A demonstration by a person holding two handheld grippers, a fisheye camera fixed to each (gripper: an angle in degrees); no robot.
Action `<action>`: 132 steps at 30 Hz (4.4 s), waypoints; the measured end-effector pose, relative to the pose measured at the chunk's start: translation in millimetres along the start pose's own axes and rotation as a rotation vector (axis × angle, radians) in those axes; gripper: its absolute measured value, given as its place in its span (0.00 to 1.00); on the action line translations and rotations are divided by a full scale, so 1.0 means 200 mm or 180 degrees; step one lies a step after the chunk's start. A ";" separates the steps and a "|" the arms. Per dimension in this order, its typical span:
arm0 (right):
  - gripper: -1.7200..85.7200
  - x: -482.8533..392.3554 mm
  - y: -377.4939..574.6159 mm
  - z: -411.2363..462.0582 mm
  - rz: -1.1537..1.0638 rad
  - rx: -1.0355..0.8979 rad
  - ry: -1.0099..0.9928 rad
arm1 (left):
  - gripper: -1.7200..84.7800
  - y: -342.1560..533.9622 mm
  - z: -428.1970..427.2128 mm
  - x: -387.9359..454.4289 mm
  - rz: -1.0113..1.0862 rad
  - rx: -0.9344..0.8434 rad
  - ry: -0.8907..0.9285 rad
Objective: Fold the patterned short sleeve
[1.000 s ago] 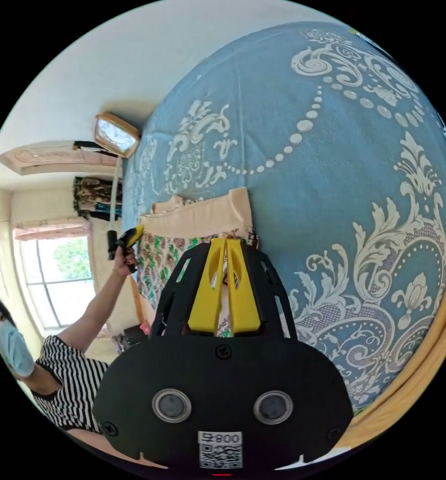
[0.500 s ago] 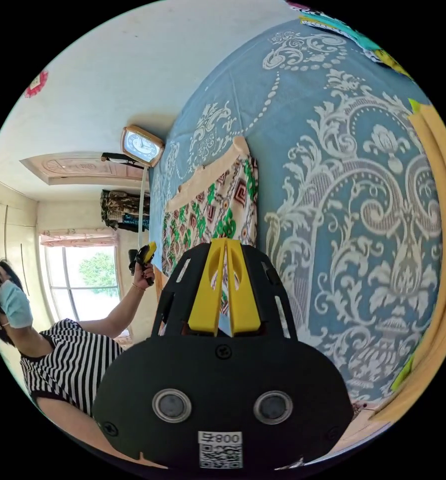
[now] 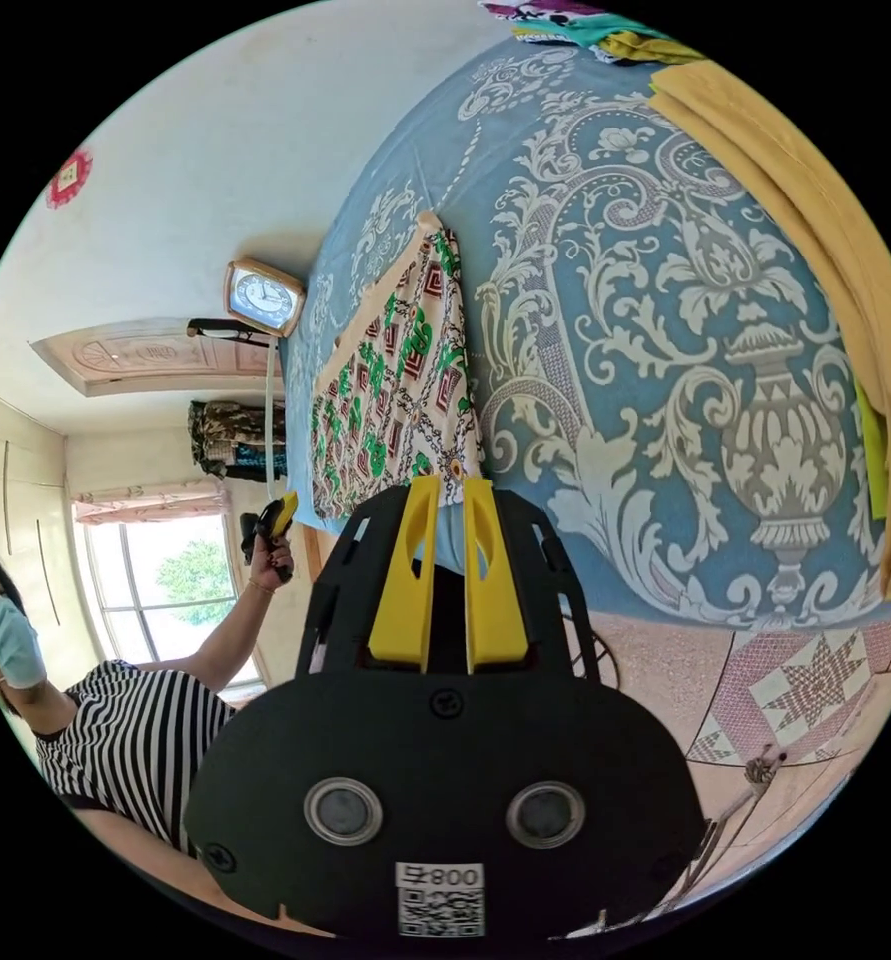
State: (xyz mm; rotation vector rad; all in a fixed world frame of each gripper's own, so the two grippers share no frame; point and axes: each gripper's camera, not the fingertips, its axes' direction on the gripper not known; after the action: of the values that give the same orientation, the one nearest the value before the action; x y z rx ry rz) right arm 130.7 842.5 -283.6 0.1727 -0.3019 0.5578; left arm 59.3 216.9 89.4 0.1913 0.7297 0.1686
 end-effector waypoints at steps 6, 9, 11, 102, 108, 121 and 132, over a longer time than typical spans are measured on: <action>0.11 0.07 0.11 -0.04 0.0133 0.0095 -0.0130 | 0.05 0.19 0.37 0.29 0.0433 -0.0690 -0.0109; 0.12 0.10 0.14 -0.06 0.0172 0.0138 -0.0161 | 0.05 0.27 0.58 0.46 0.0692 -0.1016 -0.0181; 0.12 0.11 0.15 -0.06 0.0191 0.0133 -0.0195 | 0.06 0.31 0.74 0.60 0.0901 -0.1236 -0.0232; 0.03 0.01 -1.17 0.61 -0.0197 0.0383 -0.0399 | 0.04 0.85 1.69 1.59 0.2166 -0.1352 -0.0097; 0.03 -0.28 -1.24 0.92 -0.0638 0.0215 -0.0694 | 0.04 0.78 1.17 1.29 0.1817 -0.0772 0.0032; 0.03 -0.72 -1.36 1.96 -0.1016 -0.0494 -0.0689 | 0.04 0.81 0.33 0.45 0.0822 0.0082 0.0068; 0.03 -0.85 -1.37 2.73 -0.1122 -0.0904 -0.0336 | 0.04 0.88 -0.03 -0.15 0.0169 0.0423 0.0343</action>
State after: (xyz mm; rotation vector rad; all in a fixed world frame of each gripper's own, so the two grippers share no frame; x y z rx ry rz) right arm 14.1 397.2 153.0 -0.0211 -0.4390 0.1532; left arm 18.1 381.5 145.3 0.3305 0.8443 0.1822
